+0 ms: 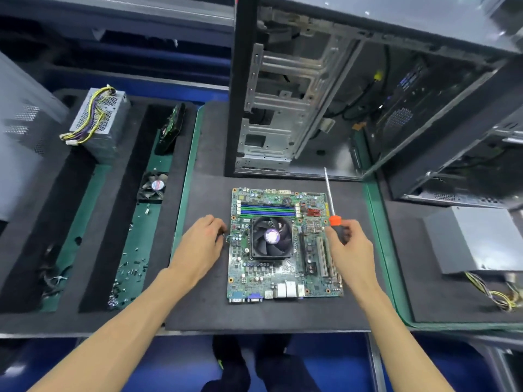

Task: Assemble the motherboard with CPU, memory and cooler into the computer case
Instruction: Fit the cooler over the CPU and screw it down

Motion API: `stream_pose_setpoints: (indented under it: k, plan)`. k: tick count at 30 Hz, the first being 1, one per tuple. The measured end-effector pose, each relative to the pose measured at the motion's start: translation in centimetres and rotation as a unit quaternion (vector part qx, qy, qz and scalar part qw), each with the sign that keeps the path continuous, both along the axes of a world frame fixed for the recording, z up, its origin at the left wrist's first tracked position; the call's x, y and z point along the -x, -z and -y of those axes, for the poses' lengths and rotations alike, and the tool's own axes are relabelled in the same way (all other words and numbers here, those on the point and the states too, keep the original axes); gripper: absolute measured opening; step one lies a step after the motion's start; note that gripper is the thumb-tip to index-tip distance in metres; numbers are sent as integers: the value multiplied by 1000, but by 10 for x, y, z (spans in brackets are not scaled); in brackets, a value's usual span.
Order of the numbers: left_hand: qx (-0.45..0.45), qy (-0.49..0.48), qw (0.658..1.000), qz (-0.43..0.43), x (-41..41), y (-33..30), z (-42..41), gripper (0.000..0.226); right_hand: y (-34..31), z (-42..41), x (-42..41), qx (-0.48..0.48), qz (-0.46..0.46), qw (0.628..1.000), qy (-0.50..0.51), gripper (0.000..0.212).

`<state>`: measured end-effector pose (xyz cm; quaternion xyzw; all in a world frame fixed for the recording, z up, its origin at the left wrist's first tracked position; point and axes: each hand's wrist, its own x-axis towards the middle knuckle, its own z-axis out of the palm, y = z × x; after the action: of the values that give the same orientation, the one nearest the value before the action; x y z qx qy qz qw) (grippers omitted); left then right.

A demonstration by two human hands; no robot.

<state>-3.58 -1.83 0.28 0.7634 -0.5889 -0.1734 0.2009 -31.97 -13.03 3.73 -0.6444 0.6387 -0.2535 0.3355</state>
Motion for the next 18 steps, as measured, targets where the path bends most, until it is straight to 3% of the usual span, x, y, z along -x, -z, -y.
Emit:
stream_pose_setpoints:
  k: [5, 10, 15, 18]
  plan:
    - [-10, -25, 999, 22, 2, -1, 6, 15, 18, 22, 55, -10, -140, 987, 79, 19]
    - [-30, -123, 989, -79, 3, 0, 15, 24, 34, 27, 71, -15, -193, 980, 38, 31]
    - [1, -174, 973, -153, 16, -2, 14, 20, 33, 27, 78, 36, -158, 986, 39, 44]
    - [23, -207, 955, -212, 18, -5, 12, 16, 18, 24, 64, 96, -75, 992, 22, 35]
